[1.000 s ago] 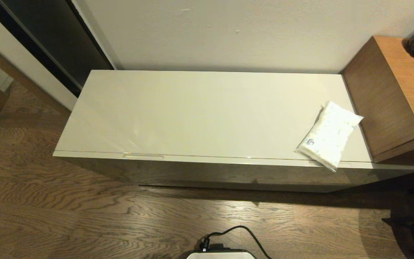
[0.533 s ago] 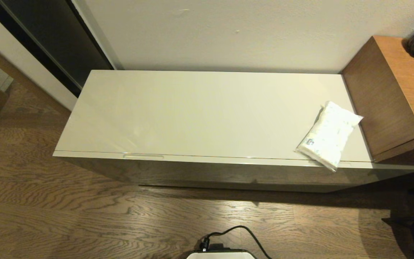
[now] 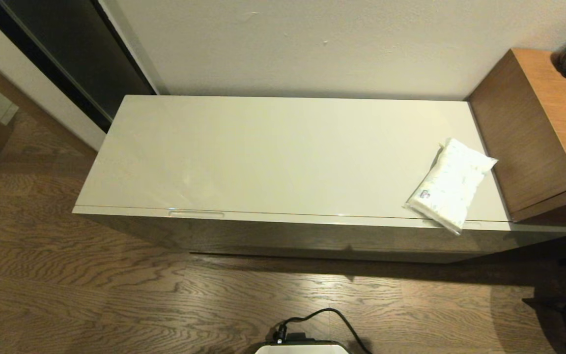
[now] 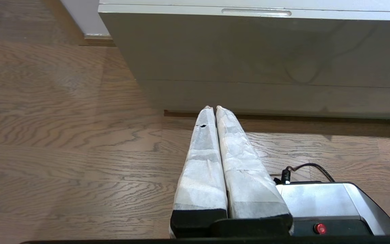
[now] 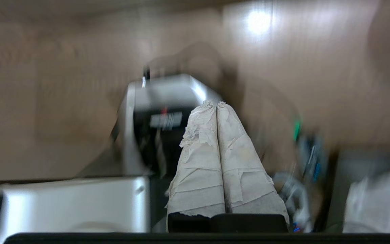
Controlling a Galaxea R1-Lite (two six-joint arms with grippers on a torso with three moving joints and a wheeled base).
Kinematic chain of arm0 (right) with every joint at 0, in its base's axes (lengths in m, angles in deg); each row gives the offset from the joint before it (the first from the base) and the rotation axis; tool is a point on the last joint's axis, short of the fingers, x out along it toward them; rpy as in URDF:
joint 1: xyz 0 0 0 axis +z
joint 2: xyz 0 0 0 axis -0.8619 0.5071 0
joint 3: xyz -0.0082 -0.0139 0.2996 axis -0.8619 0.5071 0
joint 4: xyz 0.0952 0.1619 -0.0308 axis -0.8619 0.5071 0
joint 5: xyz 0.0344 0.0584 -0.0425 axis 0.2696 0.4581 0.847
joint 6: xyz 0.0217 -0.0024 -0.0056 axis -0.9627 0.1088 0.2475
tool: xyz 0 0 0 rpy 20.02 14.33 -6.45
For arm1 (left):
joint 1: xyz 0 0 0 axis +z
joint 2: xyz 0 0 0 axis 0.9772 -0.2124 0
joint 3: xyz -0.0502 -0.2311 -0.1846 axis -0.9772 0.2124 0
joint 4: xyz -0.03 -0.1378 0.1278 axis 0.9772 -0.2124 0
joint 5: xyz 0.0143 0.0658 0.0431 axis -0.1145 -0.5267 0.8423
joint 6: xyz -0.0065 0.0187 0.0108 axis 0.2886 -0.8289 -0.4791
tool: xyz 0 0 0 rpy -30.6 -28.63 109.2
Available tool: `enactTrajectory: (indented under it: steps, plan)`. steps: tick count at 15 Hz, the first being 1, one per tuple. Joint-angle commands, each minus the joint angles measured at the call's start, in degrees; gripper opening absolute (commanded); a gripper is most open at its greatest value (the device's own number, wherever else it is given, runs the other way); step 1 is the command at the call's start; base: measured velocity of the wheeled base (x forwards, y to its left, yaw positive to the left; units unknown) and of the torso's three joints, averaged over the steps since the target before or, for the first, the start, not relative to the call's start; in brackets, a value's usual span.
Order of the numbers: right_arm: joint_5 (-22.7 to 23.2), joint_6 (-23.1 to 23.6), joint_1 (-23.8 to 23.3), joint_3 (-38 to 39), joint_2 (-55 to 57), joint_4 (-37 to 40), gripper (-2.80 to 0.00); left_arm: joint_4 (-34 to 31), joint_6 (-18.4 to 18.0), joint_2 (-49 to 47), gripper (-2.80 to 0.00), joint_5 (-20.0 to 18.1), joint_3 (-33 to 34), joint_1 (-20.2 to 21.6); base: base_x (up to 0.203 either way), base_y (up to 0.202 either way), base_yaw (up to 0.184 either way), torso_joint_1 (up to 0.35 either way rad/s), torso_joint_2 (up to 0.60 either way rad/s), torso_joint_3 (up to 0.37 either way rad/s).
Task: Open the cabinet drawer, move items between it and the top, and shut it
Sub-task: Open the drawer
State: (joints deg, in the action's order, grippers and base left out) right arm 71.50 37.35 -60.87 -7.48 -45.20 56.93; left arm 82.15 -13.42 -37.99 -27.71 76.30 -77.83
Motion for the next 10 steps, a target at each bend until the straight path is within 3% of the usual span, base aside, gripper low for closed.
enactTrajectory:
  steps: [1, 7, 10]
  plan:
    - [-0.06, -2.8, -0.04, -2.78, 17.93, 0.46, -2.8, 0.05, 0.04, -0.09, -2.8, 0.0, 0.01, 0.01, 0.0, 0.0, 0.0, 0.0, 0.0, 0.0]
    - [-0.28, -11.01, -0.04, -4.03, 41.9, -18.23, -2.8, 0.05, 0.04, -0.09, -2.8, 0.0, 0.01, 0.01, 0.0, 0.0, 0.0, 0.0, 0.0, 0.0]
    - [-0.26, -13.48, -0.06, -3.62, 48.47, -22.88, -2.8, 0.05, 0.04, -0.09, -2.8, 0.0, 0.01, 0.01, 0.0, 0.0, 0.0, 0.0, 0.0, 0.0]
